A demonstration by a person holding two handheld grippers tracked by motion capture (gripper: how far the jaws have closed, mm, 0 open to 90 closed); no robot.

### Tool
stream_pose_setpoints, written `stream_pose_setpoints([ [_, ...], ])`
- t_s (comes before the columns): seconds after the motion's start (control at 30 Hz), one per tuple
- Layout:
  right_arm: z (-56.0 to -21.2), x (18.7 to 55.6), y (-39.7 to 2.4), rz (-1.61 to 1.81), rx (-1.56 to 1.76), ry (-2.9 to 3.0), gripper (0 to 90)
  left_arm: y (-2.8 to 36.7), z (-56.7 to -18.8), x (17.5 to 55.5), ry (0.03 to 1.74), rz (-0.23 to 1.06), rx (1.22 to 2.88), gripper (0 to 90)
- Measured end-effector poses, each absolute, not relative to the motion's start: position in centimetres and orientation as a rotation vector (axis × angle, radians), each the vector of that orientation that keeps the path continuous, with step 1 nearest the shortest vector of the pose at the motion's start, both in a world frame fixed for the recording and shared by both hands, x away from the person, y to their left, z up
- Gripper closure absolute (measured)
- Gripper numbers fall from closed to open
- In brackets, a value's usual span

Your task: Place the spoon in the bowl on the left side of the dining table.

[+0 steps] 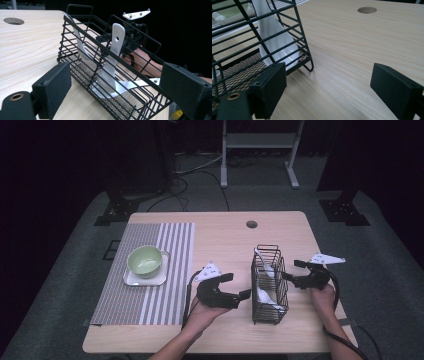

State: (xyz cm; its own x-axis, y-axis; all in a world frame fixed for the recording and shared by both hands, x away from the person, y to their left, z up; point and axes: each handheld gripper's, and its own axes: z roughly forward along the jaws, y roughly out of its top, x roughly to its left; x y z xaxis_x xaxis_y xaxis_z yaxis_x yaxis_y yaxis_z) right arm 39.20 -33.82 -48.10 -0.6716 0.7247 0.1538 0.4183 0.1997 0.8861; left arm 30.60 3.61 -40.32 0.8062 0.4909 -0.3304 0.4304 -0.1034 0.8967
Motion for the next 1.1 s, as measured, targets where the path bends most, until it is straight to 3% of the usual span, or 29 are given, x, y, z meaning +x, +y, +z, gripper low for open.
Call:
stream_pose_setpoints([
  [1.1, -48.1, 39.2, -33.8, 1.455, 1.079, 2.180, 12.3, 0.7, -39.2, 31.5, 0.709, 0.083, 1.747, 10.0],
])
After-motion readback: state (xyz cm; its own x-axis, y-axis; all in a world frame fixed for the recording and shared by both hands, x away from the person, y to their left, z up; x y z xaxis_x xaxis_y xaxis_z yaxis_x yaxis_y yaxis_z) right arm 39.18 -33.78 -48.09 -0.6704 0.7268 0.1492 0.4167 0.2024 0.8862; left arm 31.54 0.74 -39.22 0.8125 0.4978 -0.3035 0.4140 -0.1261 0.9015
